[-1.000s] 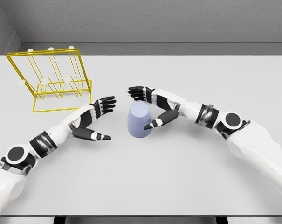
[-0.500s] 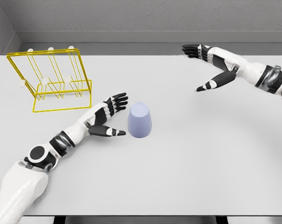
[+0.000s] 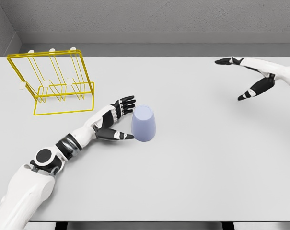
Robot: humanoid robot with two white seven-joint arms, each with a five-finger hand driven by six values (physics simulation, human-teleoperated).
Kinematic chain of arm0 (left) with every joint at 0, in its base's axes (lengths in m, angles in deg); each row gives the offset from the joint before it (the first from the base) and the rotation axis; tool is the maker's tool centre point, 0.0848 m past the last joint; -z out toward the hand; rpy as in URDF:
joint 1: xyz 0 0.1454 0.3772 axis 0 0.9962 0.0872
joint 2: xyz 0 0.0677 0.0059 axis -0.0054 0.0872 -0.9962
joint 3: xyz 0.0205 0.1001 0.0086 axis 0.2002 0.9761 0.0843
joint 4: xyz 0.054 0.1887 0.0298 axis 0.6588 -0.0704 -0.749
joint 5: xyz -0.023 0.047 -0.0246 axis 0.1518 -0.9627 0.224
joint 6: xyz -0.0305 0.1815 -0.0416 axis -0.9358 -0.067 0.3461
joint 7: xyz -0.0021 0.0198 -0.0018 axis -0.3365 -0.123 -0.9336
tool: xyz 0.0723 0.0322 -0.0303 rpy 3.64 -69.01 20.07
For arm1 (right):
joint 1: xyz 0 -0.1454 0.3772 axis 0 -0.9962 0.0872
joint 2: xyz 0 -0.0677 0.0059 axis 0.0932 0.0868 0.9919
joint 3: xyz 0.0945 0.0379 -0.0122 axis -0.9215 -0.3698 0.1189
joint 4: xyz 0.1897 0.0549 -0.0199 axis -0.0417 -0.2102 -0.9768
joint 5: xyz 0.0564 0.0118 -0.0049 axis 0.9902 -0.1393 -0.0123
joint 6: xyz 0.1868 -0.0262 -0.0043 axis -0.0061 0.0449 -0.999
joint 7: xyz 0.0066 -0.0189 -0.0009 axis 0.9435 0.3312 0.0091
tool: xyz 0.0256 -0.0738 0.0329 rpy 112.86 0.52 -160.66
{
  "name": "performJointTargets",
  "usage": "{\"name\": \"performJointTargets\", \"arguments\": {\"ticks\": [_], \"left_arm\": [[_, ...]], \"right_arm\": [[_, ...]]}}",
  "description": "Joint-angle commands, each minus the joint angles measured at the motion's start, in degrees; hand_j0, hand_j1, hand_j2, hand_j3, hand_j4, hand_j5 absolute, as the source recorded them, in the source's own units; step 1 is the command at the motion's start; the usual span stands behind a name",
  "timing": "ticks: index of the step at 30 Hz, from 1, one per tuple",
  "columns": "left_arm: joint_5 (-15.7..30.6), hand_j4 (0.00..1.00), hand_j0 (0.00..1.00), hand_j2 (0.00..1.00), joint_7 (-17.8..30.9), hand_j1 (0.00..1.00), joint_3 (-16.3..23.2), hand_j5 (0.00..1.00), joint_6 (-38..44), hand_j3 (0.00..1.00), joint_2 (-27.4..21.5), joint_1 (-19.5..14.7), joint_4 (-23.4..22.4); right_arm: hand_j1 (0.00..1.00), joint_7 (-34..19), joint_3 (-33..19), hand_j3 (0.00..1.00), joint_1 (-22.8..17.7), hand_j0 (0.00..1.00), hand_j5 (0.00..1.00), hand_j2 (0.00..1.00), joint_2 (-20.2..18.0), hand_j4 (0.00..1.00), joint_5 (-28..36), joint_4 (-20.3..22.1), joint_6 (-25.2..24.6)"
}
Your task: Place the cup on the cup holder with both arms
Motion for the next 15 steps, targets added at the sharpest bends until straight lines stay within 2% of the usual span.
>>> {"name": "performJointTargets", "arguments": {"ticks": [1, 15], "left_arm": [[0.28, 1.0, 1.0, 1.0, 0.03, 1.0, -0.13, 1.0, 0.02, 1.0, 0.02, 0.0, 0.04], [0.28, 1.0, 1.0, 1.0, 0.12, 1.0, -0.13, 1.0, -0.07, 1.0, 0.02, 0.0, 0.39]], "right_arm": [[1.0, 0.02, -0.36, 1.0, 0.17, 1.0, 1.0, 1.0, -0.56, 1.0, -0.92, 0.34, -0.04], [1.0, 0.02, -2.21, 1.0, 0.26, 1.0, 1.0, 1.0, -0.21, 1.0, -0.92, -0.01, -0.04]]}}
